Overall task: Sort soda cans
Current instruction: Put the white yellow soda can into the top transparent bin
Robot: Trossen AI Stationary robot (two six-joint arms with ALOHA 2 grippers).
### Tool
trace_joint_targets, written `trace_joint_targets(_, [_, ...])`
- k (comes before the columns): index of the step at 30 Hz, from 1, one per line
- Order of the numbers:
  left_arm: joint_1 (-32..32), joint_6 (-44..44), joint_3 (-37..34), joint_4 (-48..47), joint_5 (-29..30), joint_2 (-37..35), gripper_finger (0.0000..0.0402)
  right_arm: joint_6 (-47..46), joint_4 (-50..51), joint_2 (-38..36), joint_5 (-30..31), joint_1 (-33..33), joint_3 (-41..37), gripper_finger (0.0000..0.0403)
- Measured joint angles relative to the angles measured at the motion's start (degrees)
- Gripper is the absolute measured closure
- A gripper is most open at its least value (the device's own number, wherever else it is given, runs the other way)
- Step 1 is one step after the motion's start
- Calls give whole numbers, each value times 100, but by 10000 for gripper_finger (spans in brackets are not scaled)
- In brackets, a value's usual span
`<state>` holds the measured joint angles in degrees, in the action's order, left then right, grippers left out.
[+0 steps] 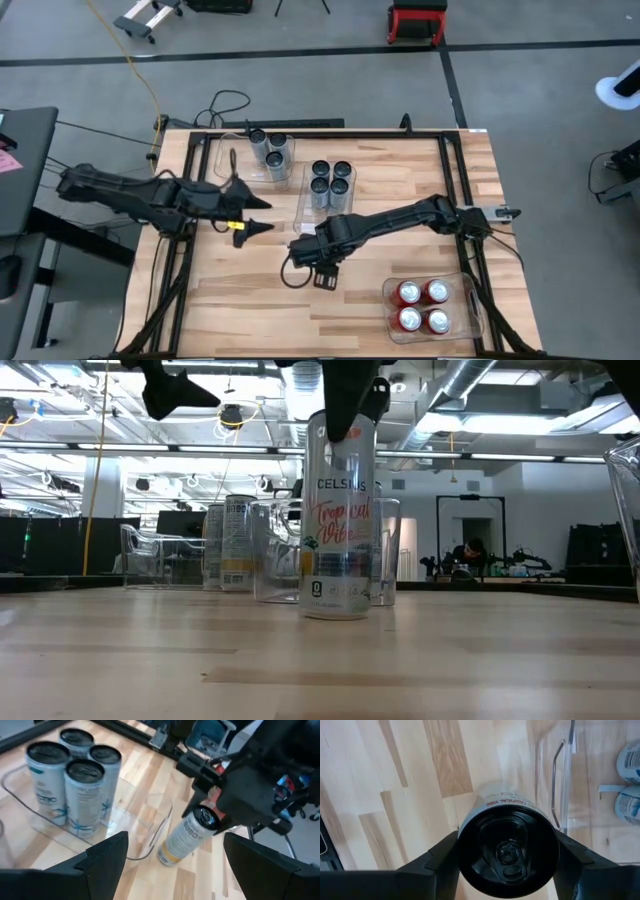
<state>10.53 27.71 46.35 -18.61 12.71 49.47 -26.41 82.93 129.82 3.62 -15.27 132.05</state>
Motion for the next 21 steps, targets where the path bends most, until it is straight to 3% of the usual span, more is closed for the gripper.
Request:
trace_joint_targets(7, [58, 168, 0, 61, -64, 749, 80, 256, -92, 0, -53, 0, 0, 141])
trace_joint_targets(13, [113, 38, 0, 569, -593, 1301, 80, 251, -99, -9, -63, -1, -2, 81])
trace_joint_targets(21, [314, -515, 0, 1338, -640, 1626, 80, 246, -112, -223, -66, 0, -2, 8])
